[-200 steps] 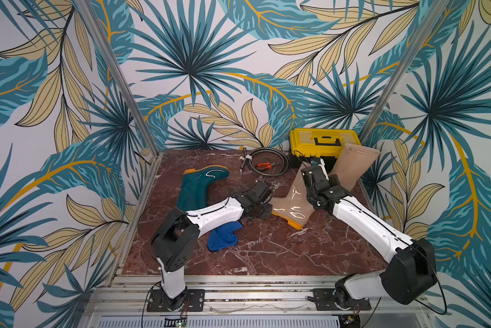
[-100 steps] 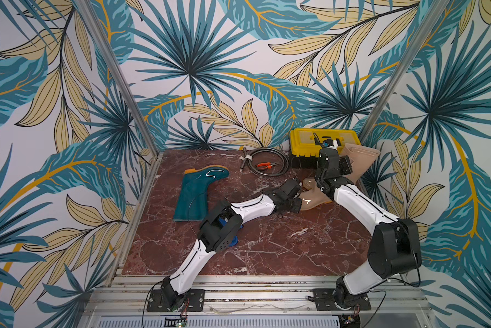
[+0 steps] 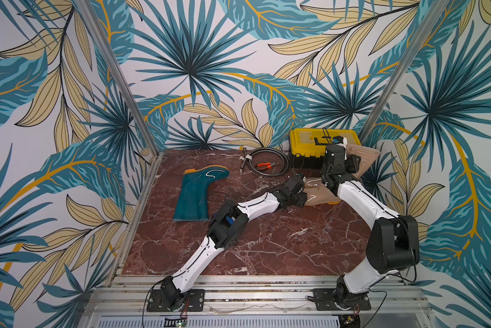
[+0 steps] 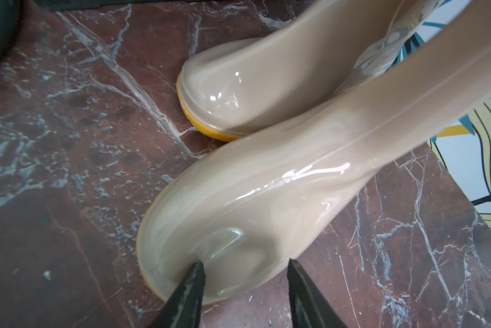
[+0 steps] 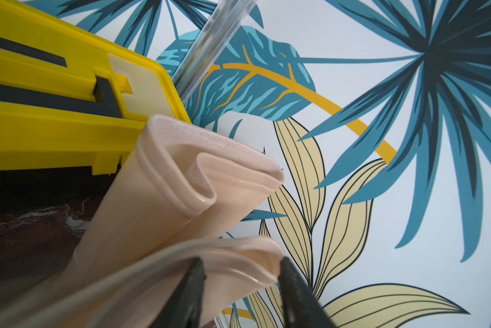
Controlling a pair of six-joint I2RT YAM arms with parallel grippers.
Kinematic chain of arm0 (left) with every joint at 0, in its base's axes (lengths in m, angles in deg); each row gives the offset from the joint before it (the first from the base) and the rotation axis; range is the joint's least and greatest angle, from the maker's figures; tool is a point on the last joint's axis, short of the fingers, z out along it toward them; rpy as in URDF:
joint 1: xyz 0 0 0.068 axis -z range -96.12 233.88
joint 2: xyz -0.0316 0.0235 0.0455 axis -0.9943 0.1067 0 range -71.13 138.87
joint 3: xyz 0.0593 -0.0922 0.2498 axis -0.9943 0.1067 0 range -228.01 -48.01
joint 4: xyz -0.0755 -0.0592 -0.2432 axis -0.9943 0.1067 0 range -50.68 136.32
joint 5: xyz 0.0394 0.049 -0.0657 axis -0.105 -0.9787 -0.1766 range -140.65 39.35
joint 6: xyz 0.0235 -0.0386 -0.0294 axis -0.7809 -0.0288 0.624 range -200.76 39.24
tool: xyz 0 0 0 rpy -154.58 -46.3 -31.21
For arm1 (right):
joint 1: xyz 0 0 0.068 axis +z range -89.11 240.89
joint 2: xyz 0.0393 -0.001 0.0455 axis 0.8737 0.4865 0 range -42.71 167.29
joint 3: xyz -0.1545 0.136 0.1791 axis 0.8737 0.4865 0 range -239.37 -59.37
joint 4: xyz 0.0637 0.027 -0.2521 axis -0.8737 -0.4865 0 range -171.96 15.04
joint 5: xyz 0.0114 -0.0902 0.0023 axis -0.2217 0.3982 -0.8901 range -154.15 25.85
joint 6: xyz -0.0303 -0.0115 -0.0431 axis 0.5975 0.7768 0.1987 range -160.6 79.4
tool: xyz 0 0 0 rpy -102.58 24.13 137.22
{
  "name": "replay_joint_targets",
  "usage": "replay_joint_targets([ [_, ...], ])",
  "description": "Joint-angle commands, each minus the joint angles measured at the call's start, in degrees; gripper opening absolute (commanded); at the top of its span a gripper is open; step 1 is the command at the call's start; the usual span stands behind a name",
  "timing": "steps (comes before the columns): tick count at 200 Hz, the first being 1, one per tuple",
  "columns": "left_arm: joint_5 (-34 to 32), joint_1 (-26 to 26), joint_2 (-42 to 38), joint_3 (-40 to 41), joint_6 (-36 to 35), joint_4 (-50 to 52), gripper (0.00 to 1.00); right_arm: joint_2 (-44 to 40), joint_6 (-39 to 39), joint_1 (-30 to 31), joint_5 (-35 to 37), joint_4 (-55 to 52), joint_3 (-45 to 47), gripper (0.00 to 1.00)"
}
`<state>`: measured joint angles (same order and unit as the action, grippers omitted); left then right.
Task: Wipe the rubber boots with a cloth
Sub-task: Move the rubber boot to the center of the board, then pick up the rubber boot from the center of the board.
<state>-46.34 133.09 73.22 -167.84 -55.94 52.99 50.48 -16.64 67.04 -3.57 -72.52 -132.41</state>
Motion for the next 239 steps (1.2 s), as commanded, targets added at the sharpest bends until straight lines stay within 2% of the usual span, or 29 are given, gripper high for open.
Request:
replay_joint_targets([
  [1,-0.25,-1.33,-3.66,3.02,-1.44,0.39,0.52,-4.39,-6.01,0.04,-2.45,-6.75,-0.93,0.73],
  [21,0.20,-1.85,-7.02,6.80,-1.42,0.39,0.52,-7.36,-11.29,0.08,-7.97,-16.06,-2.86,0.78],
  [76,-0.82,-3.05,-18.21,14.31,-3.95,0.52,0.56,-10.85,-22.49,0.09,-29.13,-36.11,-9.59,0.79],
  [99,-5.97,-4.15,-24.78,19.21,-3.14,1.67,0.58,-8.99,-27.00,0.09,-35.92,-43.61,-14.90,0.79],
  [109,-7.30,-5.14,-30.58,23.98,-1.02,4.45,0.59,-7.23,-30.17,0.13,-40.23,-48.31,-19.51,0.79],
  [125,-13.59,-7.45,-40.07,32.15,-0.11,5.69,0.62,-4.28,-32.39,0.87,-45.78,-53.24,-24.67,0.79],
  [144,-16.69,-12.90,-48.96,38.63,0.78,11.23,0.67,-2.57,-35.43,2.43,-46.70,-56.76,-27.16,0.79],
  [159,-18.49,-18.03,-54.29,42.56,0.73,16.94,0.71,-3.50,-37.60,4.00,-48.50,-56.14,-25.10,0.78],
  [170,-19.42,-21.77,-57.91,46.36,0.43,19.00,0.73,-4.51,-38.50,5.89,-47.22,-55.14,-23.48,0.78],
  [207,-14.37,-36.15,-67.85,57.69,1.79,22.71,0.75,-4.39,-40.00,13.26,-41.86,-55.52,-24.22,0.78],
  [221,-14.07,-38.97,-69.84,60.38,1.97,23.18,0.75,-3.53,-39.61,15.29,-41.31,-55.33,-24.78,0.78],
  [239,-11.23,-39.80,-70.05,61.97,2.50,23.15,0.75,-1.88,-40.31,15.56,-40.98,-55.78,-25.23,0.78],
])
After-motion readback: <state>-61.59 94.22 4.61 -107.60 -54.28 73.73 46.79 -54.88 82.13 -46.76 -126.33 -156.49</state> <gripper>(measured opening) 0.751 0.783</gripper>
